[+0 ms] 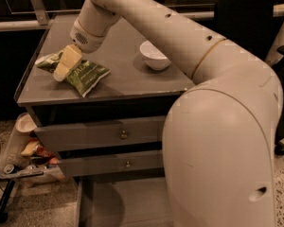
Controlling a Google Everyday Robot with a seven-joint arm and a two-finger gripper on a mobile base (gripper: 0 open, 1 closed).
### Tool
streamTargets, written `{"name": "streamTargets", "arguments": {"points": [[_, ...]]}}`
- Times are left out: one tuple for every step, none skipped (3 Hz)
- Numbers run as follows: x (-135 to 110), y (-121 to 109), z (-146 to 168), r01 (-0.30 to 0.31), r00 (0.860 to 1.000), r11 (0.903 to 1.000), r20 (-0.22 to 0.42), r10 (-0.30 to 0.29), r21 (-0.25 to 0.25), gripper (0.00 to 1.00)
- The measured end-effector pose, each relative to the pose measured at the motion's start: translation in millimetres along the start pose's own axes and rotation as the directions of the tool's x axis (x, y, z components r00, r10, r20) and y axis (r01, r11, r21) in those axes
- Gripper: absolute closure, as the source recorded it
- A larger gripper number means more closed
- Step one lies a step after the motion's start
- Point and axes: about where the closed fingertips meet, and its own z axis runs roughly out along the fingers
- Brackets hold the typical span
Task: Place green jalapeno chip bag into bottom drawer
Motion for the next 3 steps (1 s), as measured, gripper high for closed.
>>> {"name": "streamTargets", "arguments": {"points": [[-3.8,0.2,17.2,-0.003,1.000,0.9994,0.008,0.003,-0.034,0.00],[-3.8,0.1,18.2,-0.003,1.000,0.9994,0.008,0.003,-0.035,0.17],[-3.8,0.1,18.2,-0.003,1.000,0.9994,0.008,0.003,-0.035,0.41]]}}
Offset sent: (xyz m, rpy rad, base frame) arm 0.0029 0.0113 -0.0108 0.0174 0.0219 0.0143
